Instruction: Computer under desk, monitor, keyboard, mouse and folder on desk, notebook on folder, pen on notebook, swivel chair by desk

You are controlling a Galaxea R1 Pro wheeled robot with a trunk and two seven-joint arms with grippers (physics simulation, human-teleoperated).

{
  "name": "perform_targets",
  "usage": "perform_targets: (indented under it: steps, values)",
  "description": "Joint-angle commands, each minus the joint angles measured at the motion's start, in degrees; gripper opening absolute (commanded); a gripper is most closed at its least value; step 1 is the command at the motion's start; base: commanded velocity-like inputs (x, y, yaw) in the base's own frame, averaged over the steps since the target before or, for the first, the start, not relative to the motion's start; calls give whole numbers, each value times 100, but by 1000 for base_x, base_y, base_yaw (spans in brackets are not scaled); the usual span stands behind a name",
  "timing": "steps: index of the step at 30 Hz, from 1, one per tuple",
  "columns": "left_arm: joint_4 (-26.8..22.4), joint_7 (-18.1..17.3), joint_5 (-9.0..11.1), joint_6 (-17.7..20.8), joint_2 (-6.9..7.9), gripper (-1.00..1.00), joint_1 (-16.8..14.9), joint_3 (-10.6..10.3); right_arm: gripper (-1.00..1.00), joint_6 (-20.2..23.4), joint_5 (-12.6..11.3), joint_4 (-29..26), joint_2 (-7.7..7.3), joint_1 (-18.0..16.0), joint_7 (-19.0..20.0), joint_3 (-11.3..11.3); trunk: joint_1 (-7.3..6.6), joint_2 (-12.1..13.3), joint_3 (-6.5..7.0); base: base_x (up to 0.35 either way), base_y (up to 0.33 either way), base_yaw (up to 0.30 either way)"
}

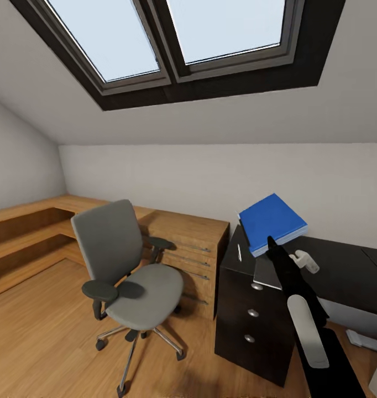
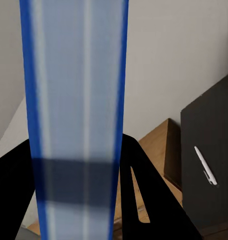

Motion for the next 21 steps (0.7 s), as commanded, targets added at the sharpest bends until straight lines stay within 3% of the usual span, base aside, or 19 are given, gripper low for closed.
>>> perform_targets:
  steps: [1, 21]
  values:
    - [-4, 43, 40, -25, 8, 100, -4, -49, -100, 35, -33, -12, 2, -4, -22, -14, 0, -4, -16, 0, 0, -1]
    - [-4, 41, 31, -27, 8, 100, -4, -56, -100, -7, -35, -31, 41, -5, 176, -26, 0, -4, -103, 0, 0, -25]
